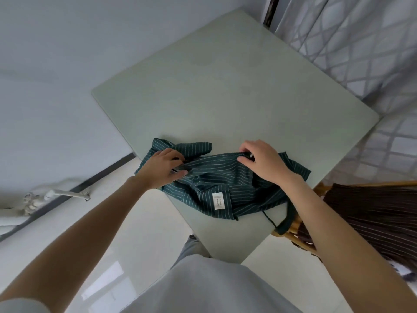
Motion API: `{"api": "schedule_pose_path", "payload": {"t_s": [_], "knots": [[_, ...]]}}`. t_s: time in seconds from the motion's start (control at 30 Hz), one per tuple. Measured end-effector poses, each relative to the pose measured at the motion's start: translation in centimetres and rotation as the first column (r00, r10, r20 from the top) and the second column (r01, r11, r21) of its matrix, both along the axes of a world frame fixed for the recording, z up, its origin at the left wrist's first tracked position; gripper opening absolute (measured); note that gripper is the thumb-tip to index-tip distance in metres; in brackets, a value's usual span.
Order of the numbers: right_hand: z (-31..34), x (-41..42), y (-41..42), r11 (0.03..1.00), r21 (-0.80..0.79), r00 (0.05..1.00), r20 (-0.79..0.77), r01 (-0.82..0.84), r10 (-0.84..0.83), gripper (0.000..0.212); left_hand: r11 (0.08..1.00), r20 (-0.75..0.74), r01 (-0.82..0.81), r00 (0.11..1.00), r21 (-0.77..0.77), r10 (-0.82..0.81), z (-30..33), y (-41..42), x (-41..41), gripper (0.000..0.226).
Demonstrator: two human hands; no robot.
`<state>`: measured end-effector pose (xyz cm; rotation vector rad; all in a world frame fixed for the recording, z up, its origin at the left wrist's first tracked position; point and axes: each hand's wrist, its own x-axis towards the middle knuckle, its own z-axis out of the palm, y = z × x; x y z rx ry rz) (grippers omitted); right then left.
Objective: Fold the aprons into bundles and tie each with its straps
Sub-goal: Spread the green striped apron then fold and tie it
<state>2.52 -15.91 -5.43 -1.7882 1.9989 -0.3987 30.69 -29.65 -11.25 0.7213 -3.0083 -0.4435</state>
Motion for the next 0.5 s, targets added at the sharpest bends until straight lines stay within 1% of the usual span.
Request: {"api": "schedule_pose_path", "payload": {"t_s": [0.07, 0.1, 0.13, 0.17, 0.2, 0.23, 0.27, 0.3, 0.33, 0.37, 0.4, 0.47, 0.5], "knots": [[1.8, -0.7, 0.4, 0.997, 0.001, 0.981, 0.179, 0.071, -0.070, 0.019, 0.999, -0.200, 0.053, 0.979, 0.010, -0.050, 1.4, -0.3, 0.3, 0.051], [2.9, -1.0, 0.4, 0.994, -0.026, 0.961, 0.261, 0.104, -0.094, 0.018, 0.998, -0.278, 0.058, 0.959, 0.005, -0.055, 2.4, -0.4, 0.1, 0.044], [3.9, -1.2, 0.1, 0.989, -0.066, 0.949, 0.298, 0.130, -0.104, 0.018, 0.999, -0.347, 0.045, 0.937, 0.013, -0.038, 3.3, -0.7, -0.2, 0.039], [4.7, -1.5, -0.2, 0.983, -0.104, 0.950, 0.292, 0.149, -0.113, 0.018, 0.999, -0.405, 0.009, 0.914, 0.048, 0.011, 4.5, -0.8, -0.6, 0.037], [5.4, -1.7, -0.7, 0.977, -0.138, 0.957, 0.264, 0.161, -0.120, 0.018, 0.990, -0.457, -0.041, 0.884, 0.133, 0.098, 5.6, -1.0, -1.1, 0.036], [6.0, -2.0, -1.2, 0.971, -0.169, 0.965, 0.229, 0.168, -0.127, 0.018, 0.955, -0.470, -0.105, 0.852, 0.277, 0.230, 6.9, -1.1, -1.5, 0.035], [6.5, -2.3, -1.8, 0.966, -0.189, 0.971, 0.197, 0.175, -0.137, 0.019, 0.861, -0.425, -0.153, 0.819, 0.485, 0.385, 8.0, -1.2, -1.9, 0.034], [7.0, -2.7, -2.4, 0.962, -0.202, 0.973, 0.172, 0.185, -0.152, 0.019, 0.717, -0.340, -0.149, 0.803, 0.681, 0.490, 9.0, -1.6, -2.4, 0.033], [7.4, -3.1, -3.1, 0.959, -0.207, 0.976, 0.142, 0.195, -0.168, 0.020, 0.585, -0.252, -0.140, 0.804, 0.799, 0.538, 9.5, -2.1, -2.8, 0.035], [7.8, -3.7, -4.1, 0.955, -0.212, 0.976, 0.117, 0.206, -0.185, 0.021, 0.530, -0.194, -0.153, 0.819, 0.834, 0.540, 9.5, -3.0, -3.3, 0.041], [8.1, -4.2, -4.9, 0.953, -0.218, 0.976, 0.093, 0.213, -0.197, 0.021, 0.509, -0.167, -0.153, 0.832, 0.847, 0.529, 9.4, -3.7, -3.7, 0.046], [8.8, -5.4, -6.8, 0.944, -0.245, 0.975, 0.062, 0.221, -0.212, 0.022, 0.518, -0.212, -0.104, 0.831, 0.849, 0.515, 8.9, -5.4, -4.4, 0.054], [9.1, -6.1, -8.1, 0.937, -0.256, 0.972, 0.059, 0.236, -0.229, 0.023, 0.551, -0.241, -0.099, 0.826, 0.828, 0.510, 8.8, -6.9, -4.8, 0.057]]}}
